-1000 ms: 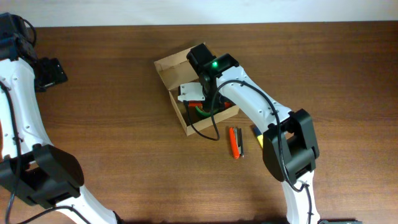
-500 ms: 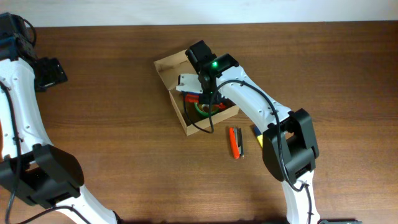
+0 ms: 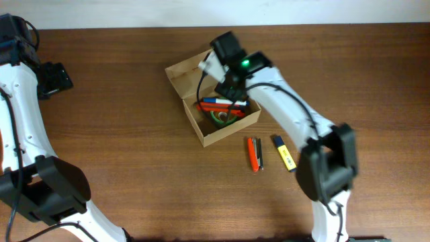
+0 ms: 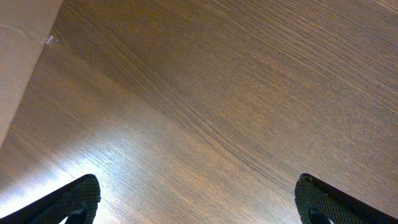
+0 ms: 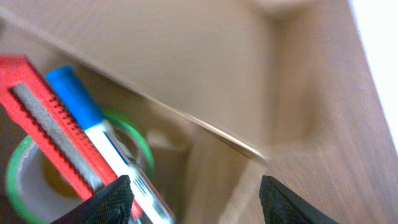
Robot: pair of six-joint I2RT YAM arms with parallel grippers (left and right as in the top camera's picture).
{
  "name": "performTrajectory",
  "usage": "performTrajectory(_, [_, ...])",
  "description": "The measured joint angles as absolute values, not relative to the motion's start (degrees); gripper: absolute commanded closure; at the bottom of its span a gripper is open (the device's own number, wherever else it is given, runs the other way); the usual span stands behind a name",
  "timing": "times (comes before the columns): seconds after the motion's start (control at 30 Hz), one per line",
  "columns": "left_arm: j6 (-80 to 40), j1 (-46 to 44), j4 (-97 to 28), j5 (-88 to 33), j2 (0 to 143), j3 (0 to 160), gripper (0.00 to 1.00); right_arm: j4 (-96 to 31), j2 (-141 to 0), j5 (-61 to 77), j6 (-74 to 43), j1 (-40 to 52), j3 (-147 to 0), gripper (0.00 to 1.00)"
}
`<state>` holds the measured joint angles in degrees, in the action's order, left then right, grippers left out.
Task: Pack container
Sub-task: 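Lower the box cutter into the box and open the right gripper, then move the right gripper to the yellow highlighter and grasp it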
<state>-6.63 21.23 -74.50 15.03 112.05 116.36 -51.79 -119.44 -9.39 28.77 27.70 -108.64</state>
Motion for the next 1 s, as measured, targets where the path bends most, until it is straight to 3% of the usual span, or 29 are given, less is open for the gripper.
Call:
performTrajectory(0.2, [-6.6,21.2,-74.5,15.0,112.0,116.4,0.0,-52.7,-106.1,-8.3,20.8,23.9,-108.8,0.34])
performTrajectory(0.43, [-6.6,21.2,-74.5,15.0,112.0,116.4,0.0,-64.6,-101.3,-7.9,8.4,15.7,-108.4,0.41])
performTrajectory(0.67, [-6.6,21.2,-74.5,15.0,112.0,116.4,0.0,-62.1,-98.5,-7.9,1.0,10.6,-90.5,0.41])
performTrajectory(0.93, [-6.6,21.2,-74.5,15.0,112.0,116.4,0.0,-56.3,-85.4,-7.0,-4.6,10.6,-65.6,0.4])
performTrajectory(1.0, [-6.6,21.2,-74.5,15.0,112.0,116.4,0.0,-55.4,-83.7,-5.9,-6.2,10.6,-61.5,0.35])
